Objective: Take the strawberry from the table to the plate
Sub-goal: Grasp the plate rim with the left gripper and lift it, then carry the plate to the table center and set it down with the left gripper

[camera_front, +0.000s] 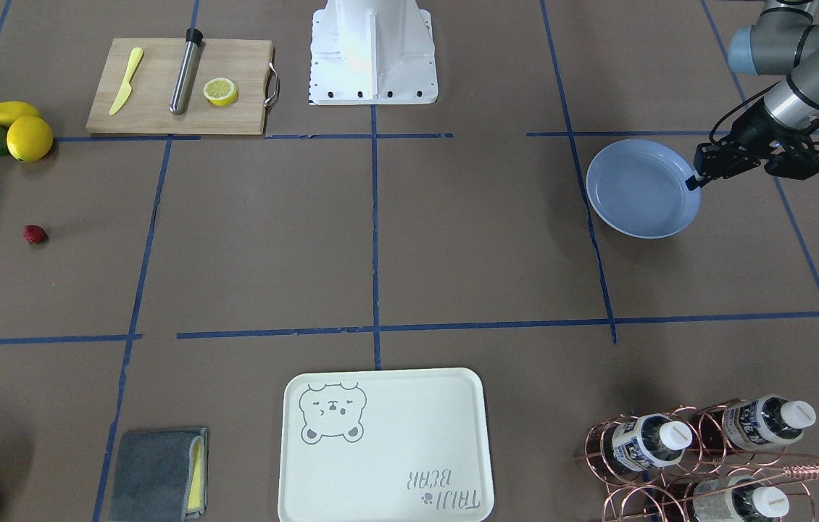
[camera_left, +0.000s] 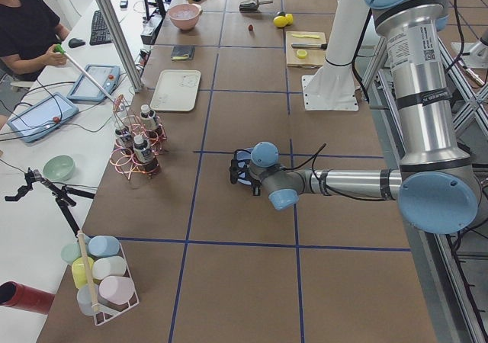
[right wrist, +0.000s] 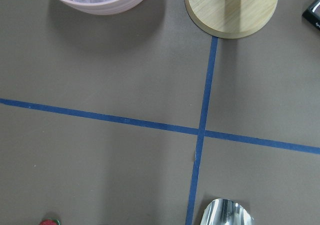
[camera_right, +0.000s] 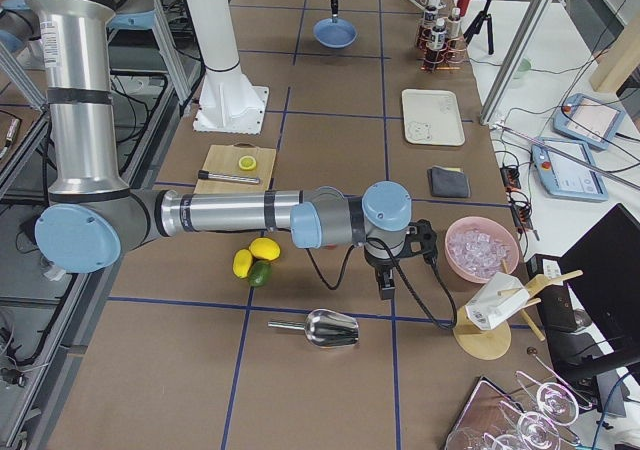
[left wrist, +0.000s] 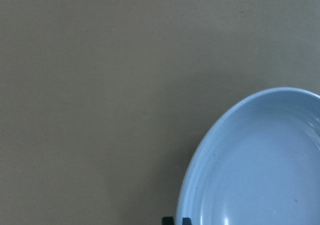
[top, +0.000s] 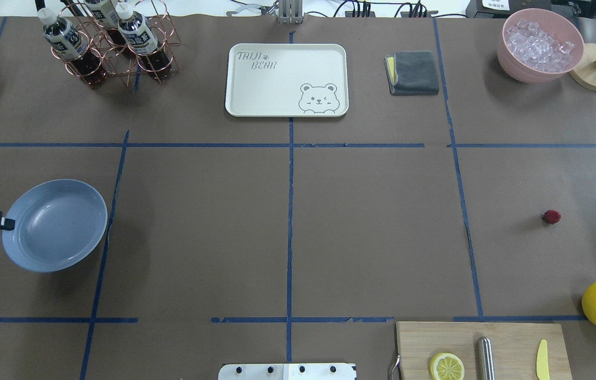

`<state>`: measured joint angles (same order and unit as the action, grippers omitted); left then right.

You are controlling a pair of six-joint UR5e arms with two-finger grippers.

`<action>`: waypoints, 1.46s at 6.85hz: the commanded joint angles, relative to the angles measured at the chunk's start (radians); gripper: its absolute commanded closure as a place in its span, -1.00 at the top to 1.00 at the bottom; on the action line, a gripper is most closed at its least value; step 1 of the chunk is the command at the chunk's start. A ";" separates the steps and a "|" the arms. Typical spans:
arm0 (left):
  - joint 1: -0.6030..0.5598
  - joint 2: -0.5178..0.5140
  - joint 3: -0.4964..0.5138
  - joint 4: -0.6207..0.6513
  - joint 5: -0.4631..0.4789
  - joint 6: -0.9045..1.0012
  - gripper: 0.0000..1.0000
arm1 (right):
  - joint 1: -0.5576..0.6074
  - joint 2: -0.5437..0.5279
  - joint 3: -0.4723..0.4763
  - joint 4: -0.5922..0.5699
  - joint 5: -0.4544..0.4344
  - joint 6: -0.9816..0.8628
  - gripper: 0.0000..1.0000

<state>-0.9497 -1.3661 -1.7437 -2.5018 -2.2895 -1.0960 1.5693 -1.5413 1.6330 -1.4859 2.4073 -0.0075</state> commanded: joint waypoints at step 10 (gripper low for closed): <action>0.532 -0.731 0.042 0.545 0.459 -0.774 -1.00 | -0.155 -0.034 0.042 0.283 0.013 0.472 1.00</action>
<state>-0.4465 -2.0785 -1.7262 -1.9459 -1.8420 -1.8690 1.4383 -1.5586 1.6682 -1.2618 2.4198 0.4105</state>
